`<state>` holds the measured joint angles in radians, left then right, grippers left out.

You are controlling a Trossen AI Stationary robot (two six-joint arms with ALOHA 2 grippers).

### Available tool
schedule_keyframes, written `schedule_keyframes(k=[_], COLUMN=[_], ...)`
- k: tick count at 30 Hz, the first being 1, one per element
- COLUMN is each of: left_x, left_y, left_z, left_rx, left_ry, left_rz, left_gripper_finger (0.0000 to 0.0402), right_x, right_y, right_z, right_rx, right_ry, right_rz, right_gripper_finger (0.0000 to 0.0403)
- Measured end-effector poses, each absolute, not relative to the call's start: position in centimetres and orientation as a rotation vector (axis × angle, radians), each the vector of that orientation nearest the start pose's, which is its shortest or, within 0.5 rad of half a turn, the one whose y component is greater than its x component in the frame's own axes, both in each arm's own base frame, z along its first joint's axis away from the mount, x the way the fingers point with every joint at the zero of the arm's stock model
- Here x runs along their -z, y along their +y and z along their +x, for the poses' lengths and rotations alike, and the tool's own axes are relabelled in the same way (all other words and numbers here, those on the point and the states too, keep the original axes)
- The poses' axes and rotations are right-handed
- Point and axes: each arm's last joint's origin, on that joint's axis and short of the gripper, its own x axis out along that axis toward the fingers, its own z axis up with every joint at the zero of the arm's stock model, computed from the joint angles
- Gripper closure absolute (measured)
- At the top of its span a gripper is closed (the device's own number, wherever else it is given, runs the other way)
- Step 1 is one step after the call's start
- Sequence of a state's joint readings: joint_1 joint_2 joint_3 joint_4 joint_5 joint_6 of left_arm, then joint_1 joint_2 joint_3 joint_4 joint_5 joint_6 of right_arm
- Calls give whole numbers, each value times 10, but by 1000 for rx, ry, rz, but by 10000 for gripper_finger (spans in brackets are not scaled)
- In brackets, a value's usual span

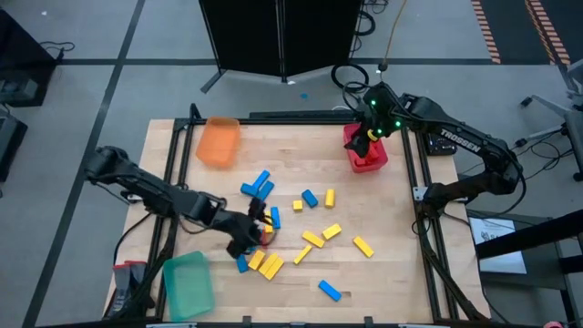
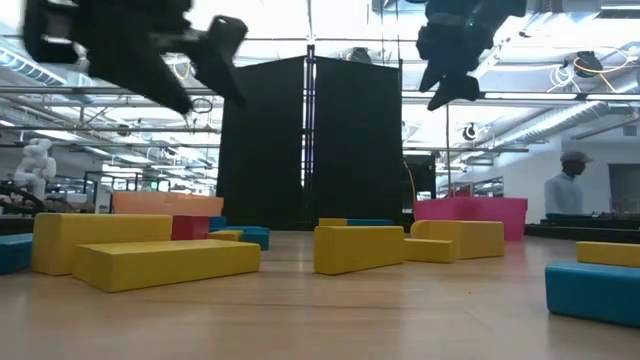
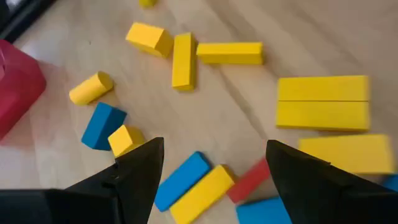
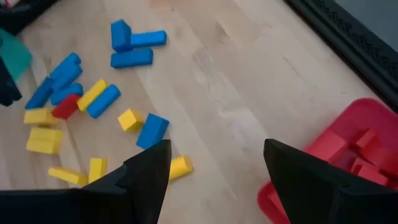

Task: Sort blocks
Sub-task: Put the red block into the red transparent bin

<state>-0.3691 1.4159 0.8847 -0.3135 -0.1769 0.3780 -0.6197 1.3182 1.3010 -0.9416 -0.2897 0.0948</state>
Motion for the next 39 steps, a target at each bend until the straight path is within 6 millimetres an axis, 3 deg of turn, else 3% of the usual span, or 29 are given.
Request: schedule_keyframes(k=[9,16,26,39], left_x=[-189,-184,-182,-149], left_y=[-104,-101,-102,-104], left_z=[296,288,291,306], left_rx=[449,533,608,648], left_ry=[968,1100,1054,1094], left_rz=[732,818,906,967], left_gripper_finger=[112,112,112,118], right_x=[-336,-335,-336,-336], right_y=[-140,-140,-140,-140], right_z=[211,211,211,211], right_rx=[329,329,329,329], right_ry=[876,877,877,877], right_rz=[486,486,486,486], right_gripper_finger=[147,147,147,147])
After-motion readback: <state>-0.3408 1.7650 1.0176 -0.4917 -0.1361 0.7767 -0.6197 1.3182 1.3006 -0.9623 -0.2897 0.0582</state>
